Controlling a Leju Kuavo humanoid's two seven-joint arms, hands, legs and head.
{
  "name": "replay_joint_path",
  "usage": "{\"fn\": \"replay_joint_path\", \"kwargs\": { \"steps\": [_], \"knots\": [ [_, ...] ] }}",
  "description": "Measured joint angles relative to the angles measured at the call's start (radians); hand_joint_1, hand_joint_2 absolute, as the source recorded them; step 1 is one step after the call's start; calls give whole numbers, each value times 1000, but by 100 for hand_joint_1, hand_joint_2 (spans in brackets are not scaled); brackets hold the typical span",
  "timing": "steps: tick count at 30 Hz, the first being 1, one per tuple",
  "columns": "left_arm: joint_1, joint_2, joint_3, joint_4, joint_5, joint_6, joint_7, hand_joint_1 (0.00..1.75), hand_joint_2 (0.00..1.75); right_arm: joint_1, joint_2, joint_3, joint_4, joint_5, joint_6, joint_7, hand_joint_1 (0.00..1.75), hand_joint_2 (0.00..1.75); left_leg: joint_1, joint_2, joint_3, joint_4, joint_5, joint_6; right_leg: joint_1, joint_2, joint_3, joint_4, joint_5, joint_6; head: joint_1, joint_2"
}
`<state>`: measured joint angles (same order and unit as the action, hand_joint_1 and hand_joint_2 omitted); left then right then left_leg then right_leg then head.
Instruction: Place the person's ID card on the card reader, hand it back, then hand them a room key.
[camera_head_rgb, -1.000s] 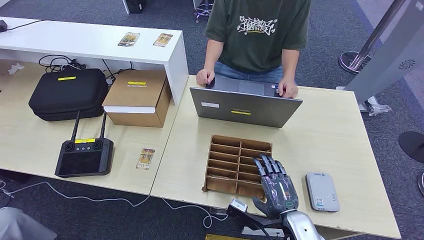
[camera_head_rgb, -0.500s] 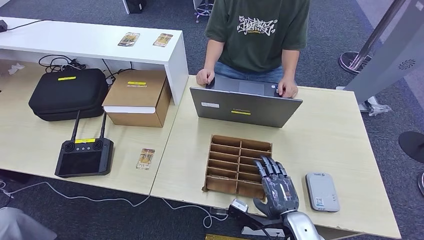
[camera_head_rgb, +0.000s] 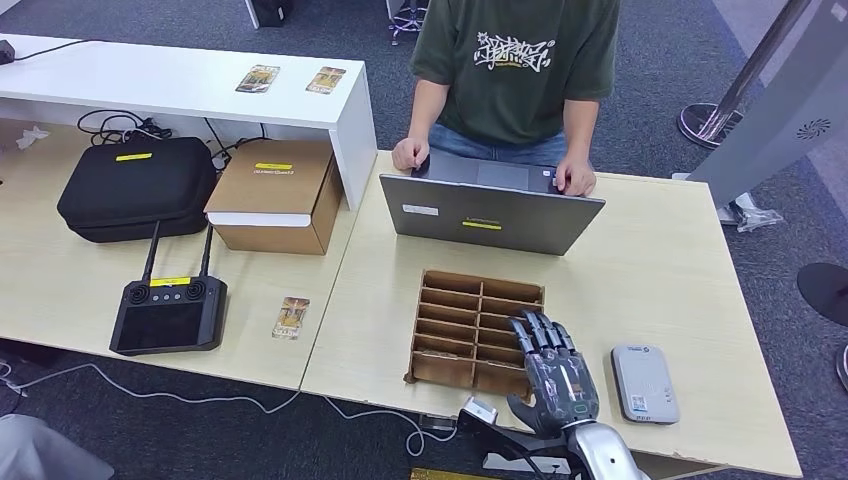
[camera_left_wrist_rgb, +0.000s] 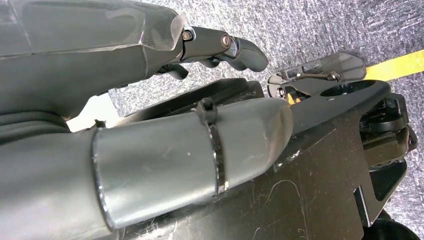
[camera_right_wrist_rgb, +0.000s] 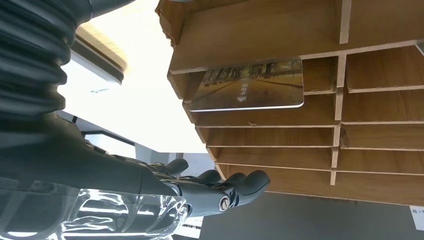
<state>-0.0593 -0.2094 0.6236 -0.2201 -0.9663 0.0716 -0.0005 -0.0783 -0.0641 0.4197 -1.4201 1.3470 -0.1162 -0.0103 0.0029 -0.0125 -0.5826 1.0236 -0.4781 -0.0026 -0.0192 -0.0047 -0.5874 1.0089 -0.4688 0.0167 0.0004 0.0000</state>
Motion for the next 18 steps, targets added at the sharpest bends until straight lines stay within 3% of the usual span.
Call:
{"fn": "replay_joint_path", "kwargs": {
  "steps": [3,5,7,9,11,18],
  "knots": [
    [0,0,3,0,0,0,0,0,0,1,0,-1,-1,0,-2,0,3,175,0,0,0,0,0,0,0,0,0,0,0,0,0,0],
    [0,0,7,0,0,0,0,0,0,4,0,-1,-2,0,-2,0,36,175,0,0,0,0,0,0,0,0,0,0,0,0,0,0],
    [0,0,12,0,2,0,0,0,0,7,0,-3,-5,0,-2,0,108,175,0,0,0,0,0,0,0,0,0,0,0,0,0,0],
    [0,0,15,0,3,0,0,0,0,9,0,-5,-7,0,-2,0,161,175,0,0,0,0,0,0,0,0,0,0,0,0,0,0],
    [0,0,17,0,3,0,0,0,0,11,0,-8,-9,0,-2,0,172,175,0,0,0,0,0,0,0,0,0,0,0,0,0,0],
    [0,0,22,0,10,6,0,0,0,14,0,-15,-13,0,-8,0,158,175,0,0,0,0,0,0,0,0,0,0,0,0,0,0]
  ]
}}
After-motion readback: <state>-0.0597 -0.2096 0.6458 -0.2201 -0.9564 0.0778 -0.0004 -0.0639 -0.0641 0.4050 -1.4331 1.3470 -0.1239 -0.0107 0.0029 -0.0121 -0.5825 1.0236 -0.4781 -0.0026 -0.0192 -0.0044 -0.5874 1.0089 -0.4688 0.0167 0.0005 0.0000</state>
